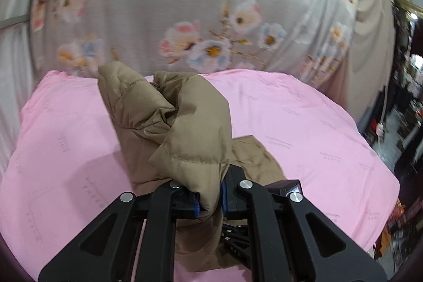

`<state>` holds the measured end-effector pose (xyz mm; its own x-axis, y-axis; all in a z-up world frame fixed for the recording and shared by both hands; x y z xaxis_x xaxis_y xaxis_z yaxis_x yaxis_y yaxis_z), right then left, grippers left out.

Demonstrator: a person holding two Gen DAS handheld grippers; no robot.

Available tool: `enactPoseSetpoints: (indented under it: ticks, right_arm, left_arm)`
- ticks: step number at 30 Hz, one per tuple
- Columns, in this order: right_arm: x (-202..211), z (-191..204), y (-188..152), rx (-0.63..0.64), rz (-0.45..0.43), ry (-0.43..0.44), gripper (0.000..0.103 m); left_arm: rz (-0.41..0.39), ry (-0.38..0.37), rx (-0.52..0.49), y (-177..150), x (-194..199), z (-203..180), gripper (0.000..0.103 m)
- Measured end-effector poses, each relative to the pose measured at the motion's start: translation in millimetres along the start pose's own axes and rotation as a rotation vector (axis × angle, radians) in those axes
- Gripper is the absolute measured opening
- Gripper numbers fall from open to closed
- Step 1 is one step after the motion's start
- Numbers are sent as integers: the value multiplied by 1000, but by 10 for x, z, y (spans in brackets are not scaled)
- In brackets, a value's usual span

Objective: Fold large clothes

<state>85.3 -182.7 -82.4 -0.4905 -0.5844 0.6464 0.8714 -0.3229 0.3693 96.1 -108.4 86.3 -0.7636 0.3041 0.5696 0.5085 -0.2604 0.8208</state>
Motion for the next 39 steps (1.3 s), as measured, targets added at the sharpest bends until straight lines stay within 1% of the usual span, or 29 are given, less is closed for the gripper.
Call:
enactPoseSetpoints:
  ticks: [2,4,7,9,11,13,16,18,21,23,24,25,26,27,28,29,30,31,32,33,34,36,37,39]
  right_arm:
    - [279,-97,13,-18,-47,-21,3]
    - [603,-255,22,-48,-103,-60,4]
    - [1029,-499,-3,-94,-168,-129,6]
    - [1239,-618,-33,-115,-198,-169,6]
    - [1442,-724,-93,-133,-225,-204,6]
    - [1555,-805,-99,-146,-240,-228,6]
    - [1670,-860,-121,-147,-253,-253,6]
    - [1719,-932,-100,-139,-259,-252,6]
    - [1770,-911,45,-111,-265,-244,8]
    - [1812,-788,257,-66,-280,-222,12]
    - [1803,-715,417,-41,-286,-202,17]
    - [1806,-635,486,-22,-291,-184,25]
    - [1824,-551,609,1,-303,-159,49]
    - [1803,-485,750,17,-313,-141,65]
    - [1775,-429,859,29,-311,-124,67]
    - [1746,-377,943,35,-302,-107,67]
    - [1676,-330,1034,41,-286,-78,68]
    - [1599,-296,1114,42,-272,-58,69]
    - [1516,-271,1183,39,-257,-49,69]
    - [1421,-256,1275,36,-236,-42,70]
    - [1333,-256,1332,30,-218,-38,70]
    - [1131,-279,1434,1,-178,-19,70]
    - [1053,-294,1466,-16,-160,-2,70]
    - [892,-308,1506,-39,-125,20,69]
  left_arm:
    - [24,-32,-34,-66,-113,-227,9]
    - [65,-68,-70,-170,-247,-469,9]
    - [107,-92,-125,-355,-376,-754,9]
    - [147,-104,-162,-525,-499,-963,9]
    - [182,-113,-184,-666,-601,-1089,9]
    - [242,-126,-205,-868,-745,-1224,9]
    - [289,-127,-225,-1099,-894,-1346,9]
    - [288,-117,-240,-1193,-938,-1386,9]
    - [284,-108,-251,-1269,-976,-1426,9]
    - [288,-112,-242,-1267,-970,-1415,10]
    - [289,-117,-239,-1255,-941,-1400,10]
    - [289,-123,-233,-1225,-904,-1382,11]
    - [288,-130,-226,-1194,-861,-1361,12]
    - [282,-142,-217,-1150,-794,-1325,14]
    - [277,-157,-206,-1102,-720,-1280,16]
    - [278,-174,-191,-1050,-661,-1234,21]
    - [279,-192,-174,-998,-618,-1196,30]
    - [283,-220,-138,-936,-542,-1118,37]
    - [278,-235,-105,-885,-481,-1039,50]
    - [265,-244,-73,-834,-420,-951,56]
    - [246,-247,-41,-777,-355,-840,57]
    - [220,-227,6,-692,-268,-595,57]
    - [209,-207,30,-647,-243,-473,57]
    - [188,-142,82,-565,-236,-168,57]
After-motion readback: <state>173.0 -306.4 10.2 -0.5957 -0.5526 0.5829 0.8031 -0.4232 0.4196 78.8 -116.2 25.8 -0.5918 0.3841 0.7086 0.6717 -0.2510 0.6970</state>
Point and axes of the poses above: each gripper's, at about its wrist camera, not at the fingertips, and x roughly against the way its jaws point, z to its left, y to its top, the point moved 5 cm from there along -x, roughly the way its jaws point, and after that the axes turned 14 degrees about y, right-handed, at the moved point
